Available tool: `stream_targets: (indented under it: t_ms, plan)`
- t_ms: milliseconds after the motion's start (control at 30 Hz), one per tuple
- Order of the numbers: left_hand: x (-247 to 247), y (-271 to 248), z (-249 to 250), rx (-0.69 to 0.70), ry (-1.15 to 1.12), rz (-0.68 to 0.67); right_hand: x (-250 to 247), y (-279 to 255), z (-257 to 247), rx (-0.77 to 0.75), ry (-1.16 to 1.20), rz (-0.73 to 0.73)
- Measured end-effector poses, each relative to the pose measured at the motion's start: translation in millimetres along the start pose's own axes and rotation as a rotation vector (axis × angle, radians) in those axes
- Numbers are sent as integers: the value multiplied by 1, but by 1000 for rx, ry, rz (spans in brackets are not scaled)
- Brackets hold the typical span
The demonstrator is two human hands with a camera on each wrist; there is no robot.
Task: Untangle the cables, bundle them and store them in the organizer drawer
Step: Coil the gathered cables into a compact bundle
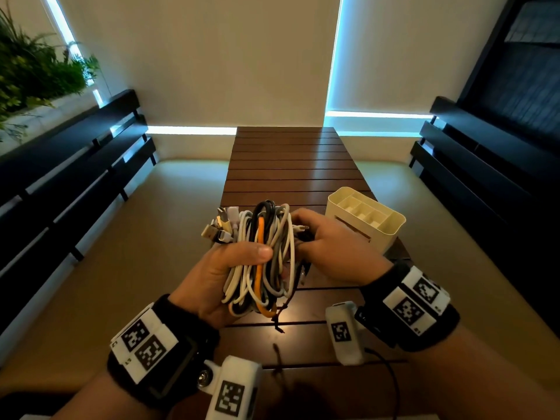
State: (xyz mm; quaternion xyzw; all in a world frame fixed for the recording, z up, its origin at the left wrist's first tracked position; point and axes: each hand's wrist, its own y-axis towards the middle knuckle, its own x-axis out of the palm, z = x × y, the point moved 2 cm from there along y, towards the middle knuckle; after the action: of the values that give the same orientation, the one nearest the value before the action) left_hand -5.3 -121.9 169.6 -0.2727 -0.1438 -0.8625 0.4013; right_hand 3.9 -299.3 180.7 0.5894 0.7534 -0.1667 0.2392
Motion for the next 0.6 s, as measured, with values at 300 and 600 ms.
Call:
stream_targets:
  t_ms: [300, 600]
  plan:
    - [-5, -1, 2, 26, 6, -2, -1, -9, 0, 103, 63, 90]
    - [-1, 1, 5, 83, 80, 61, 1, -12, 0, 182, 570, 247]
